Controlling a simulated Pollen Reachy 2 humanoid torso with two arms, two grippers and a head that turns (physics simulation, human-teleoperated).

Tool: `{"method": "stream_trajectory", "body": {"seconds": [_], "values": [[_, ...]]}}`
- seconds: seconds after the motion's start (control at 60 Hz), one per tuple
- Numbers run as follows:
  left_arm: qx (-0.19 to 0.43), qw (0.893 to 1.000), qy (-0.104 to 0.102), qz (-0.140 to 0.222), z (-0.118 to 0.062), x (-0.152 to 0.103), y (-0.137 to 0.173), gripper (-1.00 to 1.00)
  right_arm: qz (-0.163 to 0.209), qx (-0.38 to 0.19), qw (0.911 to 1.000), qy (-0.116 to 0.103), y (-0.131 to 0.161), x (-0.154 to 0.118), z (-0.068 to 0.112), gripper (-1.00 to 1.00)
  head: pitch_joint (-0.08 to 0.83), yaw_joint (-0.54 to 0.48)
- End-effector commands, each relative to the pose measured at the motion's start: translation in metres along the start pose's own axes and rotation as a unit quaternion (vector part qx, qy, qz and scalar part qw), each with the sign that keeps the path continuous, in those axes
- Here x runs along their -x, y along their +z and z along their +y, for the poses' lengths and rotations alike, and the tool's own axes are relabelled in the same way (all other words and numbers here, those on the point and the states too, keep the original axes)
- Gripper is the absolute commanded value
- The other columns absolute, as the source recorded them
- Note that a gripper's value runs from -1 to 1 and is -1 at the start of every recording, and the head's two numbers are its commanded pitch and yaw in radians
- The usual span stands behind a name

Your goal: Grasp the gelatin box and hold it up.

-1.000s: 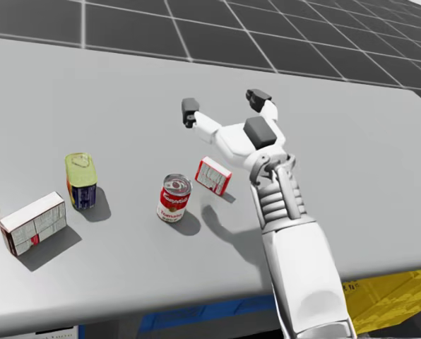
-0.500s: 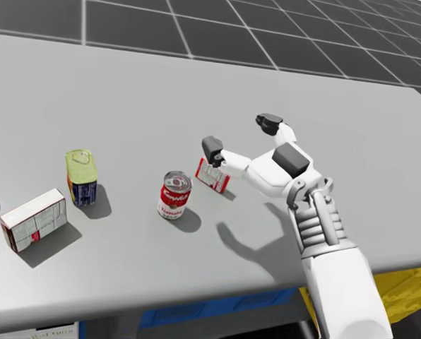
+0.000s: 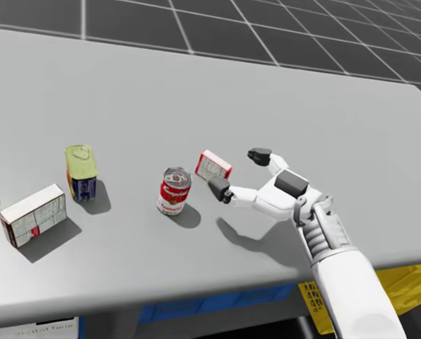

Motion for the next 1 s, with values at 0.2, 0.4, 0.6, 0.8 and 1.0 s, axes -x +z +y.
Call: {"method": "stream_trajectory", "body": {"seconds": [0.2, 0.4, 0.6, 0.8, 1.0], "values": [[-0.002, 1.0, 0.001, -0.002, 0.0, 0.0, 0.0, -1.0, 0.042, -0.016, 0.9984, -0.034, -0.017, 0.028, -0.016, -1.0, 0.65, -0.37], [-0.004, 1.0, 0.002, -0.004, 0.001, -0.001, 0.0, -1.0, 0.043, -0.024, 0.998, -0.04, -0.035, 0.028, -0.02, -1.0, 0.649, -0.36], [-0.004, 1.0, 0.003, -0.006, 0.002, -0.002, 0.001, -1.0, 0.053, -0.032, 0.9974, -0.037, -0.054, 0.029, -0.018, -1.0, 0.652, -0.36], [-0.005, 1.0, 0.003, -0.007, 0.002, -0.002, 0.001, -1.0, 0.079, -0.037, 0.9937, -0.07, -0.054, 0.029, -0.019, -0.71, 0.653, -0.36], [-0.006, 1.0, 0.002, -0.007, 0.001, -0.002, 0.001, -1.0, 0.066, -0.029, 0.9957, -0.059, -0.051, 0.03, -0.016, 1.0, 0.643, -0.37]]}}
